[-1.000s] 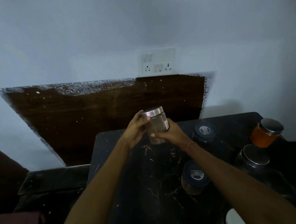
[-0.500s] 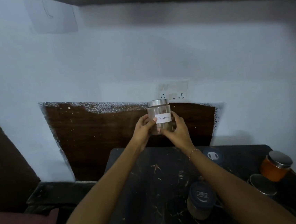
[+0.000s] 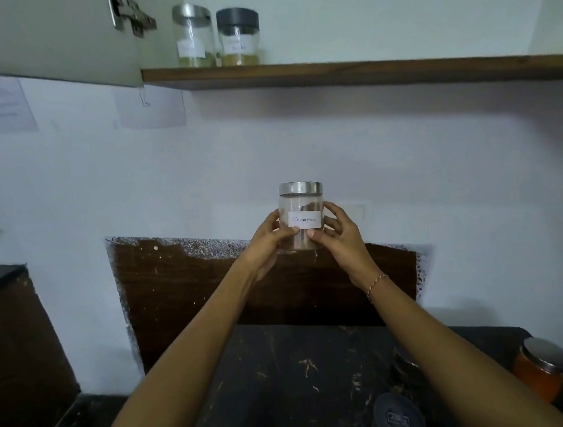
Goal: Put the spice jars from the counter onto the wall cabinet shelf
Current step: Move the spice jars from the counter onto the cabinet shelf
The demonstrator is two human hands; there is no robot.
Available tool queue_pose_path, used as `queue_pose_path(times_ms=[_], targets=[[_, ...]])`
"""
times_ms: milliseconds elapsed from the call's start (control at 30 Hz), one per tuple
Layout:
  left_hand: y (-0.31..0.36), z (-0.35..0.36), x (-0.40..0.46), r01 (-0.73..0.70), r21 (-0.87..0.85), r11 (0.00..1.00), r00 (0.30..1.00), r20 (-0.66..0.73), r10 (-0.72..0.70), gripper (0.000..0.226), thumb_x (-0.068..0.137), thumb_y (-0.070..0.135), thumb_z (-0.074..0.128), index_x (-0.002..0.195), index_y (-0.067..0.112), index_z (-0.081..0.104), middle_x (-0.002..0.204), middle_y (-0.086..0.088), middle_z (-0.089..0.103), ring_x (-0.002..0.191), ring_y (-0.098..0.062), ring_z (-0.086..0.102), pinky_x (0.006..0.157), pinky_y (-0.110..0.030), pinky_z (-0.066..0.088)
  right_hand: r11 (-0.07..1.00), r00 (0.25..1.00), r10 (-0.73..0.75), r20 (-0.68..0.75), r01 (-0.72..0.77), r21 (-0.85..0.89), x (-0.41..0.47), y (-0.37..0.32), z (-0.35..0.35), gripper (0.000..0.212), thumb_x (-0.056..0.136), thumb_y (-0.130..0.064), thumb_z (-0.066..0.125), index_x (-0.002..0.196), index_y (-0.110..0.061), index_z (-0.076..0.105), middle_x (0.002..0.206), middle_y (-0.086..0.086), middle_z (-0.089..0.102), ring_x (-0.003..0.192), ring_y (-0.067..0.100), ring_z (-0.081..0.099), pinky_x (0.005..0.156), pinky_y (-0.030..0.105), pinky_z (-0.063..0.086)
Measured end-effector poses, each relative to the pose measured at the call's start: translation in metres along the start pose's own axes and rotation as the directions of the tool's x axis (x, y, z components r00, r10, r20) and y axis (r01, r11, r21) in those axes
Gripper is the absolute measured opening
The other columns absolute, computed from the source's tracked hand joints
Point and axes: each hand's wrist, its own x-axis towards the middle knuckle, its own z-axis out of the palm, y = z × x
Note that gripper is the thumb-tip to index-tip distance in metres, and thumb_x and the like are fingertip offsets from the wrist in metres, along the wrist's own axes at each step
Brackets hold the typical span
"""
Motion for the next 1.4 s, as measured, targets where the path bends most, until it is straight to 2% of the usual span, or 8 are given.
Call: queue_pose_path(times_ms=[100, 267, 600, 733, 967, 1133, 1267, 1400], targets=[[0.028, 0.001, 0.006, -0.065, 0.099, 0.993, 0.992, -0.106, 0.075, 0.067, 0.085, 0.005, 0.062, 0.142, 0.01, 0.028, 0.133, -0.017, 0.045, 0.124, -0.031, 0.047, 0.107, -0.047, 0.039, 0.997, 0.997, -0.075, -0.013, 0.075, 0.015, 0.013, -0.027, 0.002, 0.066, 0.083, -0.012, 0.066, 0.14, -0.023, 0.035, 0.128, -0.003, 0.051, 0.11, 0.009, 0.051, 0.072, 0.011, 0.053], [0.083, 0.0, 0.016, -0.206, 0.205, 0.957, 0.968, -0.099, 0.23, 0.05, 0.085, 0.007, 0.062, 0.132, 0.006, 0.045, 0.133, -0.017, 0.049, 0.126, -0.031, 0.047, 0.109, -0.047, 0.038, 0.984, 0.985, -0.175, -0.003, 0.174, -0.037, 0.039, -0.079, 0.003, 0.06, 0.087, -0.011, 0.06, 0.141, -0.019, 0.036, 0.14, 0.01, 0.048, 0.126, 0.023, 0.047, 0.099, 0.042, 0.048], [0.212, 0.015, 0.051, -0.461, 0.392, 0.797, 0.869, 0.014, 0.495, 0.046, 0.087, 0.011, 0.061, 0.131, 0.008, 0.047, 0.112, -0.007, 0.055, 0.102, -0.017, 0.053, 0.086, -0.023, 0.047, 0.922, 0.922, -0.386, 0.007, 0.386, 0.001, 0.105, -0.186, -0.004, 0.06, 0.085, -0.001, 0.06, 0.139, -0.013, 0.036, 0.127, 0.017, 0.056, 0.118, 0.024, 0.054, 0.094, 0.034, 0.049], [0.245, 0.023, 0.08, -0.436, 0.363, 0.824, 0.871, -0.06, 0.488, 0.052, 0.083, 0.008, 0.066, 0.13, 0.005, 0.044, 0.106, -0.011, 0.052, 0.1, -0.022, 0.055, 0.09, -0.037, 0.048, 0.921, 0.922, -0.387, 0.012, 0.387, -0.035, 0.14, -0.214, -0.01, 0.056, 0.086, -0.002, 0.057, 0.137, -0.017, 0.038, 0.125, 0.018, 0.056, 0.118, 0.028, 0.053, 0.088, 0.034, 0.051], [0.276, 0.028, 0.145, -0.407, 0.322, 0.855, 0.88, -0.112, 0.461, 0.044, 0.086, -0.008, 0.046, 0.13, -0.001, 0.044, 0.125, -0.019, 0.055, 0.119, -0.028, 0.053, 0.102, -0.034, 0.044, 0.888, 0.905, -0.425, -0.005, 0.416, -0.197, 0.215, -0.237, -0.016, 0.056, 0.087, 0.001, 0.054, 0.139, -0.014, 0.037, 0.13, 0.015, 0.054, 0.12, 0.024, 0.051, 0.1, 0.042, 0.046], [0.275, 0.026, 0.179, -0.348, 0.222, 0.911, 0.924, -0.081, 0.373, 0.037, 0.083, -0.009, 0.036, 0.114, -0.002, 0.057, 0.098, -0.01, 0.059, 0.08, -0.016, 0.053, 0.067, -0.021, 0.042, 0.924, 0.949, -0.312, 0.035, 0.312, -0.222, 0.257, -0.229, -0.015, 0.063, 0.085, 0.002, 0.057, 0.14, -0.017, 0.035, 0.123, 0.021, 0.057, 0.111, 0.027, 0.055, 0.094, 0.041, 0.049], [0.281, 0.023, 0.196, -0.266, 0.282, 0.922, 0.956, -0.044, 0.29, 0.03, 0.084, -0.005, 0.037, 0.082, 0.016, 0.058, 0.083, 0.001, 0.061, 0.077, -0.01, 0.052, 0.066, -0.021, 0.039, 0.94, 0.962, -0.27, 0.044, 0.273, -0.206, 0.283, -0.222, -0.01, 0.065, 0.085, 0.007, 0.054, 0.139, -0.022, 0.033, 0.122, 0.02, 0.058, 0.103, 0.025, 0.057, 0.08, 0.036, 0.05], [0.278, 0.015, 0.207, -0.207, 0.257, 0.944, 0.971, -0.067, 0.231, 0.032, 0.082, -0.011, 0.036, 0.073, 0.015, 0.053, 0.077, 0.0, 0.057, 0.071, -0.013, 0.051, 0.058, -0.019, 0.042, 0.934, 0.97, -0.238, 0.048, 0.242, -0.264, 0.307, -0.216, -0.004, 0.069, 0.084, 0.009, 0.055, 0.143, -0.018, 0.029, 0.128, 0.022, 0.054, 0.116, 0.033, 0.054, 0.092, 0.043, 0.048]])
